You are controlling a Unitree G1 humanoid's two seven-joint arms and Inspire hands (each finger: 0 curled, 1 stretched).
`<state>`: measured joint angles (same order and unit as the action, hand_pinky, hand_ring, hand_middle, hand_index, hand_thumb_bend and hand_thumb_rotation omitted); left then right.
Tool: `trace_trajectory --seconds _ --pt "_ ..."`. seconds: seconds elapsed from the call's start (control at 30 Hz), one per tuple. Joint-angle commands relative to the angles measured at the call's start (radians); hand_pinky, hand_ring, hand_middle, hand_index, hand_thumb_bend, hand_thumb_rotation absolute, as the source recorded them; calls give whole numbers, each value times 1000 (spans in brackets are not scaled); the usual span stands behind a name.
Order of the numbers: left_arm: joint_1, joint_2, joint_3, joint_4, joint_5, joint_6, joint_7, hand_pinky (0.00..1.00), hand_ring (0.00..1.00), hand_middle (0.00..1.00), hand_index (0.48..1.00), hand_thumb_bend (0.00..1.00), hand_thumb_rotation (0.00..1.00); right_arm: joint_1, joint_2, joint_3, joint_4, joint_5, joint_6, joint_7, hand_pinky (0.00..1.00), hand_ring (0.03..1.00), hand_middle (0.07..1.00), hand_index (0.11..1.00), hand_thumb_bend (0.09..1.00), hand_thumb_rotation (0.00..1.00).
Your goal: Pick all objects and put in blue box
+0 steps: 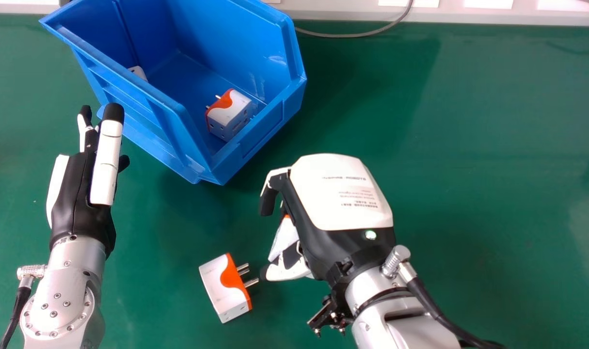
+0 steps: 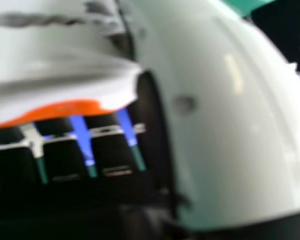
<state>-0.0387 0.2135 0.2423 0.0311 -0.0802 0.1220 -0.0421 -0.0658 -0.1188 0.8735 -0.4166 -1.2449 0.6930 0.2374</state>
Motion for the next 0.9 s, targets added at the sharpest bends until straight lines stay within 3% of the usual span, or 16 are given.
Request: trace_trajectory --seconds 0.0,0.1,0.2,0.47,0.57,0.73,0.8,0.87 --pt "-8 11 11 -32 -4 -20 0 927 968 996 1000 746 1000 104 210 86 -118 10 4 -60 185 409 480 493 518 0" --pt "-8 12 11 -31 -7 -24 -6 931 973 998 1000 745 1000 75 199 54 -127 38 -12 -78 182 420 490 486 519 0" --pt "-6 14 8 -28 -2 -28 -9 934 976 1000 1000 743 1000 23 188 2 -126 71 -40 -103 163 420 483 487 519 0" --pt "0 14 1 -38 12 -23 -3 935 977 1000 1000 750 1000 -194 150 -174 -54 130 -185 -176 177 405 496 488 517 0" --pt "1 14 2 -38 11 -22 -3 935 978 1000 1000 753 1000 -247 151 -218 -25 132 -235 -190 201 343 462 542 503 0" --pt "6 12 2 -37 8 -26 -6 934 979 1000 1000 756 1000 -419 149 -307 108 140 -315 -246 330 446 511 495 497 0" --pt "8 10 0 -44 11 -25 -3 934 979 1000 1000 765 999 -493 149 -336 176 143 -332 -257 203 428 493 490 508 0" --pt "9 8 -2 -46 12 -24 -1 935 979 1000 1000 771 998 -560 154 -360 252 155 -348 -278 126 269 480 488 519 0"
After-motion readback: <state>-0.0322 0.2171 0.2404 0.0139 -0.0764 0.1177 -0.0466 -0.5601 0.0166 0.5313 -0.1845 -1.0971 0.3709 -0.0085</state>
